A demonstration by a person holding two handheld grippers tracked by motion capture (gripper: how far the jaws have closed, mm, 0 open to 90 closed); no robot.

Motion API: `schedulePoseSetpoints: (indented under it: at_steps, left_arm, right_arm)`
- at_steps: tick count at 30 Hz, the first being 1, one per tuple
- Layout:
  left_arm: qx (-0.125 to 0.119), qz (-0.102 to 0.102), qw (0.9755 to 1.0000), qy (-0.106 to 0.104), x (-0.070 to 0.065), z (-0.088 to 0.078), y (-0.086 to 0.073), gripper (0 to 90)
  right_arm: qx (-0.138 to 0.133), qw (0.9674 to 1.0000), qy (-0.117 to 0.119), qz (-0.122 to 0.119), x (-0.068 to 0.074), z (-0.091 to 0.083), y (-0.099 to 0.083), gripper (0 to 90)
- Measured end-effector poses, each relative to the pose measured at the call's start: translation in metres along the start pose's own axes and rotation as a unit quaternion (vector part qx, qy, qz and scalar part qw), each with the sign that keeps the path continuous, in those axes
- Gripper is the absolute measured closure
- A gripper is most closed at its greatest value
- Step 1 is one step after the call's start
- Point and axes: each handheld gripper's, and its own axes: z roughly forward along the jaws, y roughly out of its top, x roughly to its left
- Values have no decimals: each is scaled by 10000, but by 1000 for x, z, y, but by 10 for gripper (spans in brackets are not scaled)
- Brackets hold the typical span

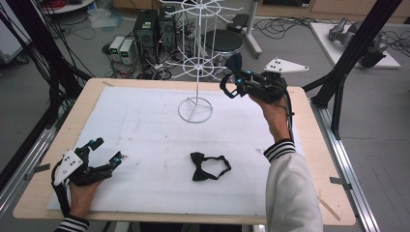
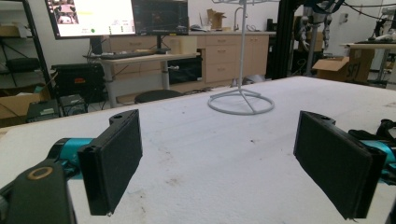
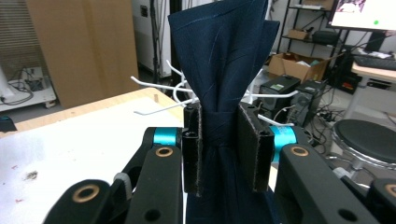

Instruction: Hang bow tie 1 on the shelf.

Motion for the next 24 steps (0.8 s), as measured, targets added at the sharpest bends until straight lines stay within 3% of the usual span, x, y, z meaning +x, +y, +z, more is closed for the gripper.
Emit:
schedulePoseSetpoints:
  at_steps: [12, 24]
  left_arm:
    - [16, -13, 10000, -13, 1, 0, 0, 158]
    - [3, -44, 10000, -10, 1, 0, 0, 158]
  right_arm:
    - [-4, 9991, -404, 107, -13, 0, -5, 729]
    - [34, 9944, -991, 356, -34, 12, -11, 734]
